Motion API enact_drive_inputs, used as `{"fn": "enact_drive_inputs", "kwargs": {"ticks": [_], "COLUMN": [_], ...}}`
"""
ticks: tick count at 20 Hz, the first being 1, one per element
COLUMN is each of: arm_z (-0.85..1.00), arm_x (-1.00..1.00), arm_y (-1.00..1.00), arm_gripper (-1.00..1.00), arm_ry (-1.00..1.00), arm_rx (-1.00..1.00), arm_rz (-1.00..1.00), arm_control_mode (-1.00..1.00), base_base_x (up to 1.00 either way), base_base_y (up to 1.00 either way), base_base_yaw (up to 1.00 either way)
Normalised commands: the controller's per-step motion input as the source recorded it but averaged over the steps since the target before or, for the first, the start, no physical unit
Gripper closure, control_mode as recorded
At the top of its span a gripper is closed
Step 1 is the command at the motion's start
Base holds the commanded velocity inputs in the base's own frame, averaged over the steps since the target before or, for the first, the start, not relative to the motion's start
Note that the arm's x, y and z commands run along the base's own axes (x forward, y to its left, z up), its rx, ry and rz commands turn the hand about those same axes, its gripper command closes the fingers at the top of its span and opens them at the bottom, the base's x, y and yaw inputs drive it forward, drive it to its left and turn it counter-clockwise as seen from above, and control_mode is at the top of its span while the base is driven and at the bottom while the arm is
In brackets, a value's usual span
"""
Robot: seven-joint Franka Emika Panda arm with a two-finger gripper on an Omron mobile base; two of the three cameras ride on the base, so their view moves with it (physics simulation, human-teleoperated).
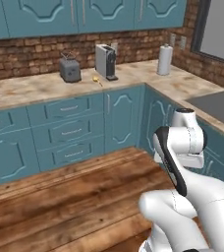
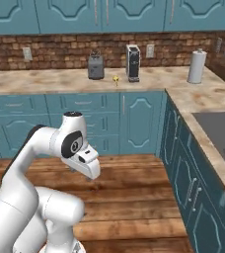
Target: Take the fork and place it on the left side of the plate. Then take the spoon and place it on the right side of the plate. Make sure they're directly next to the plate.
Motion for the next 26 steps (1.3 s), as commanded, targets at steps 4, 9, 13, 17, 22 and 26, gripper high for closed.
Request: {"fn": "enact_drive_inputs", "kwargs": {"ticks": [4, 9, 13, 17, 22, 26], "arm_z": [0.00, 0.00, 0.00, 0.00, 0.00, 0.00], "arm_x": [0.00, 0.00, 0.00, 0.00, 0.00, 0.00], "arm_y": [0.00, 0.00, 0.00, 0.00, 0.00, 0.00], "arm_gripper": [-1.00, -1.00, -1.00, -1.00, -1.00, -1.00], "arm_ry": [0.00, 0.00, 0.00, 0.00, 0.00, 0.00], "arm_rx": [0.00, 0.00, 0.00, 0.00, 0.00, 0.00], "arm_rz": [0.00, 0.00, 0.00, 0.00, 0.00, 0.00], "arm_control_mode": [1.00, 1.00, 1.00, 1.00, 1.00, 1.00], "base_base_x": [1.00, 1.00, 1.00, 1.00, 1.00, 1.00], "base_base_y": [-0.12, -0.15, -0.35, -0.50, -0.63, -0.61], "base_base_yaw": [0.12, 0.20, 0.26, 0.27, 0.36, 0.32]}}
